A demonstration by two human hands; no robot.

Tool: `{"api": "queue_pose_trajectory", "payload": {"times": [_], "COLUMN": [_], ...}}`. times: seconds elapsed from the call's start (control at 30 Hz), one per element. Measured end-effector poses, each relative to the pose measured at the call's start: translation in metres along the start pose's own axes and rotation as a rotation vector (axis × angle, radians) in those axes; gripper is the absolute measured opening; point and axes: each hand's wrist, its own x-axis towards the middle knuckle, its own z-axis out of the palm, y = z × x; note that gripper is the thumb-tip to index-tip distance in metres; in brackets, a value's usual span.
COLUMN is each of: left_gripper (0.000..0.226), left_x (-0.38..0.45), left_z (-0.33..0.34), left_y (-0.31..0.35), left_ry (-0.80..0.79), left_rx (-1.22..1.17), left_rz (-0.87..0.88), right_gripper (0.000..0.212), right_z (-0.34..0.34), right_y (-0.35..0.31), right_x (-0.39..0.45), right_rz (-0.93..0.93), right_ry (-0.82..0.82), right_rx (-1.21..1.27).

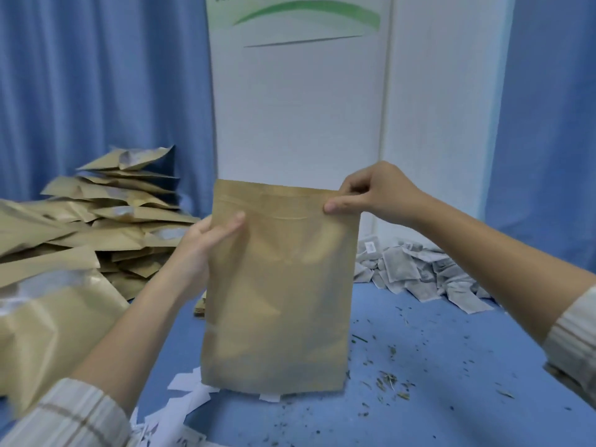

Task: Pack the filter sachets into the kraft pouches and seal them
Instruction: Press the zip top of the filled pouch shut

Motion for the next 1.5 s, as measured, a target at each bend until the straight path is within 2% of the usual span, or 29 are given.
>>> {"api": "queue_pose_trajectory", "payload": {"times": [0.07,0.2,0.3,0.4,0.5,0.57,0.67,0.87,1.03,1.1,1.17,1.33,1.5], "left_gripper": [0.039,0.025,0.017,0.016,0.019,0.025,0.031,0.009,0.012,0.012,0.013,0.019,0.013], "left_x": [0.003,0.007,0.004,-0.001,-0.003,-0.004,-0.003,-0.001,0.001,0.001,0.0,-0.005,-0.002], "left_z": [0.0,-0.006,-0.005,0.002,0.001,0.0,0.003,0.008,0.02,0.026,0.029,0.021,0.03], "left_y": [0.002,-0.002,-0.012,-0.024,-0.03,-0.031,-0.032,-0.041,-0.041,-0.039,-0.037,-0.037,-0.043], "left_ry": [0.085,0.289,0.352,0.37,0.345,0.286,0.24,0.391,0.356,0.306,0.273,0.282,0.439], "left_rx": [0.042,0.027,-0.01,-0.074,-0.093,-0.049,0.081,0.25,0.35,0.346,0.333,0.26,0.237], "left_rz": [-0.001,-0.036,-0.044,-0.097,-0.174,-0.207,-0.186,-0.05,0.014,0.029,0.034,0.048,0.106], "right_gripper": [0.034,0.018,0.014,0.013,0.047,0.054,0.044,0.018,0.044,0.03,0.01,0.02,0.023], "right_z": [0.006,0.002,0.004,0.01,0.014,0.02,0.03,0.024,0.036,0.051,0.058,0.06,0.064], "right_y": [0.002,0.012,0.025,0.033,0.042,0.047,0.054,0.051,0.014,0.001,-0.005,0.004,0.004], "right_x": [0.003,0.004,0.0,0.001,0.001,0.0,-0.002,0.008,0.029,0.037,0.042,0.039,0.038], "right_rz": [-0.021,0.003,0.014,0.049,0.073,0.053,0.047,0.112,0.096,0.016,-0.048,-0.096,-0.11], "right_ry": [0.035,0.074,0.04,0.041,0.032,-0.002,-0.065,-0.257,-0.404,-0.454,-0.437,-0.381,-0.362], "right_rx": [0.012,-0.004,0.024,-0.005,0.001,-0.082,-0.187,-0.282,-0.195,-0.245,-0.282,-0.337,-0.425]}}
